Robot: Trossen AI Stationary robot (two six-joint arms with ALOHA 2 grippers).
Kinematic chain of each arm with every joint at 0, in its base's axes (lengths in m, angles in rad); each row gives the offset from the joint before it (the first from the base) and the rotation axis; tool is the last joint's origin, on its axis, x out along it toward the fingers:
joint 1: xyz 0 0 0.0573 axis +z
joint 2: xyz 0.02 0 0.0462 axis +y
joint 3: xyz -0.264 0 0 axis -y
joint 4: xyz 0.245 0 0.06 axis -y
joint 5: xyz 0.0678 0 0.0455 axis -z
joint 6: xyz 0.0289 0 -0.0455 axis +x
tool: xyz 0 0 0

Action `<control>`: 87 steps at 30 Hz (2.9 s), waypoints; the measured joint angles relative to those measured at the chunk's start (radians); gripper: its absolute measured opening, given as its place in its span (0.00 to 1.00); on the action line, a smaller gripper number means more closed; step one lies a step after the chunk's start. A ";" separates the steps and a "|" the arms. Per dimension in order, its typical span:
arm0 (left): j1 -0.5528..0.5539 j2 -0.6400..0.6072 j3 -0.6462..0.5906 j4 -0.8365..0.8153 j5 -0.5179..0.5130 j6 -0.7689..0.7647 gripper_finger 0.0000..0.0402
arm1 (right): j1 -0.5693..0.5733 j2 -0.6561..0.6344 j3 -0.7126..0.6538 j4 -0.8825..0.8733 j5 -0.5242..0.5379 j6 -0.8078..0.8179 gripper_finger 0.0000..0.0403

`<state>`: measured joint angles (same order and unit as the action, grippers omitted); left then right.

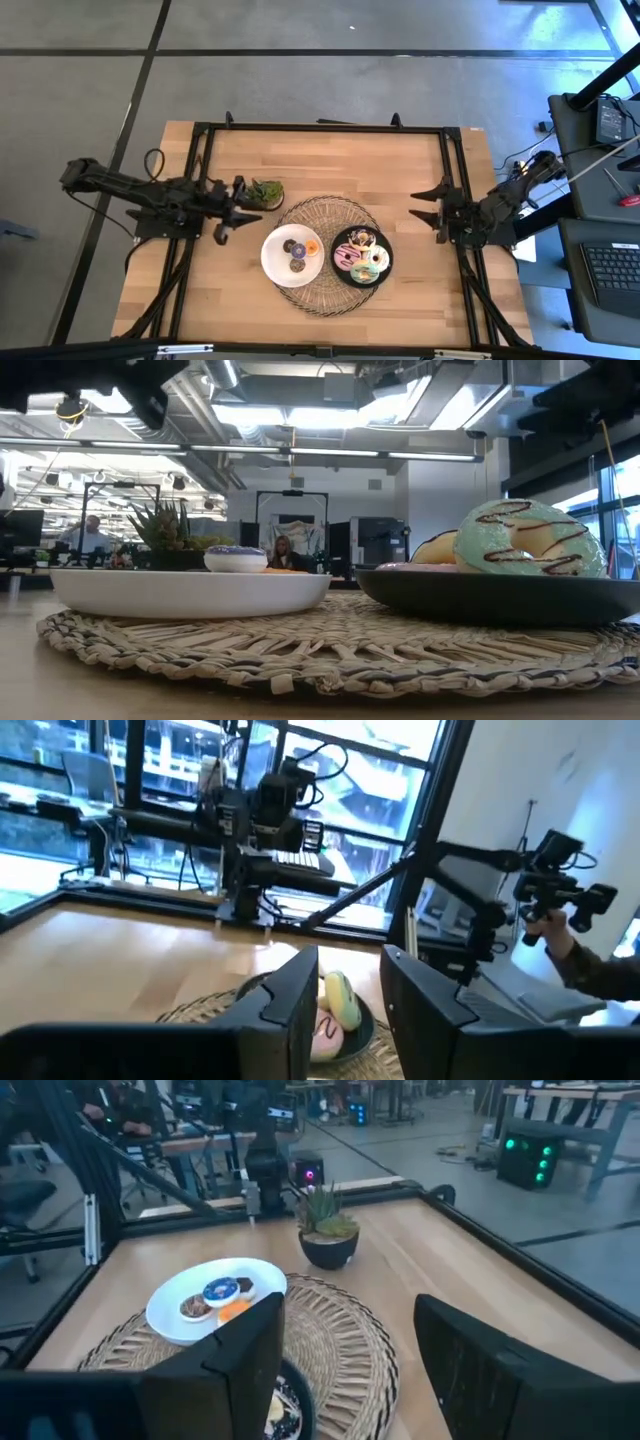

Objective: Pick & Place donuts
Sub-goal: Return to Home Position

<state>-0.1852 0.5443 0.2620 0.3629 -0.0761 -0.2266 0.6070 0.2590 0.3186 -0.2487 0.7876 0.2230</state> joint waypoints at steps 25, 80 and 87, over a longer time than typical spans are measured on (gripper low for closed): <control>0.005 -0.543 -0.127 -0.344 -0.045 -0.006 0.27 | -0.009 -0.257 -0.098 -0.029 -0.030 -0.047 0.56; 0.005 -0.540 -0.253 -0.320 -0.111 -0.004 0.26 | -0.027 -0.257 -0.305 0.403 -0.180 -0.350 0.56; 0.005 -0.540 -0.253 -0.320 -0.112 0.060 0.25 | -0.048 -0.243 -0.304 0.309 -0.179 -0.438 0.56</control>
<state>-0.1806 0.0040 0.0086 0.0429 -0.1884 -0.1667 0.5591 0.0162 0.0143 0.0604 0.6086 -0.2152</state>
